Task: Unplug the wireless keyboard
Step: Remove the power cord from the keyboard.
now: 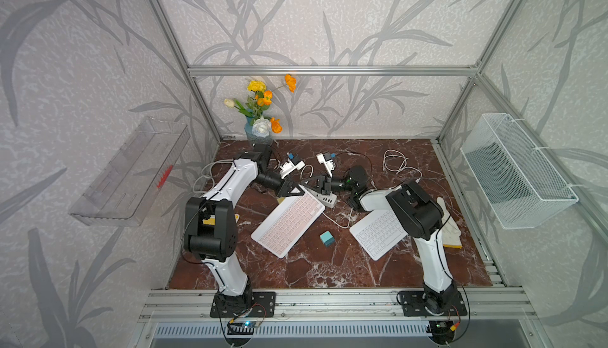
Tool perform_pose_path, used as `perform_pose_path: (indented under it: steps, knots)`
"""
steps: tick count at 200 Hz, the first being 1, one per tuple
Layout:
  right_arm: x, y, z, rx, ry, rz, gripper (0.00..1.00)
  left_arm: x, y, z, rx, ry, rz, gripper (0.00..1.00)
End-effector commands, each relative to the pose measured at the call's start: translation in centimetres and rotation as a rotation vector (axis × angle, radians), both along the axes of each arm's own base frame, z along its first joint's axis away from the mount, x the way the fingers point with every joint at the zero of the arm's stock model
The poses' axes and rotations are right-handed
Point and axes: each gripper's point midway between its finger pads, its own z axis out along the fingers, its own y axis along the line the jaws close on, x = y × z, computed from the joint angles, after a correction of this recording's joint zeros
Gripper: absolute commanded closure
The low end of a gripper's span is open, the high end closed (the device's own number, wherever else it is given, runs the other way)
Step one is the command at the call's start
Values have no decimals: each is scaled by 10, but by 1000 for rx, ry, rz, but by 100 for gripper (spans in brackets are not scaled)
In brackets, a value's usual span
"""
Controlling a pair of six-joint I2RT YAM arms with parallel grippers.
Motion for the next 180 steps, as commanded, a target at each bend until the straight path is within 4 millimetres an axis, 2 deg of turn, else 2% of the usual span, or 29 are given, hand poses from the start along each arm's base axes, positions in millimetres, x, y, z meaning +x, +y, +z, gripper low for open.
perform_pose_path:
  steps: [1, 11, 23, 37, 52, 75, 91, 134, 180]
  knots:
    - [14, -5, 27, 62, -56, -37, 100, 1, 1, 0, -16, 0, -8, 98]
    - [14, -5, 26, 61, -55, -37, 99, 2, 1, 3, -41, 9, -8, 98]
    - [14, -6, 23, 59, -71, -48, 84, 0, 0, 7, -66, 23, -14, 98]
    - [11, -8, 20, 51, -101, -53, 78, 1, 1, 10, -94, 38, -9, 99]
    - [8, -8, 17, 43, -115, -34, 78, 1, 0, 12, -107, 40, -9, 100]
    - [5, -7, 18, 40, -122, 4, 85, 1, 0, 21, -130, 31, -11, 100]
    - [0, -5, 20, 40, -132, 32, 87, 3, 2, 27, -153, 23, 0, 100]
    - [-4, -5, 15, 29, -127, 48, 72, 4, 4, 33, -168, 15, 7, 100]
    - [-5, 3, 19, 38, -122, 71, 73, 4, 3, 35, -175, 22, 5, 100]
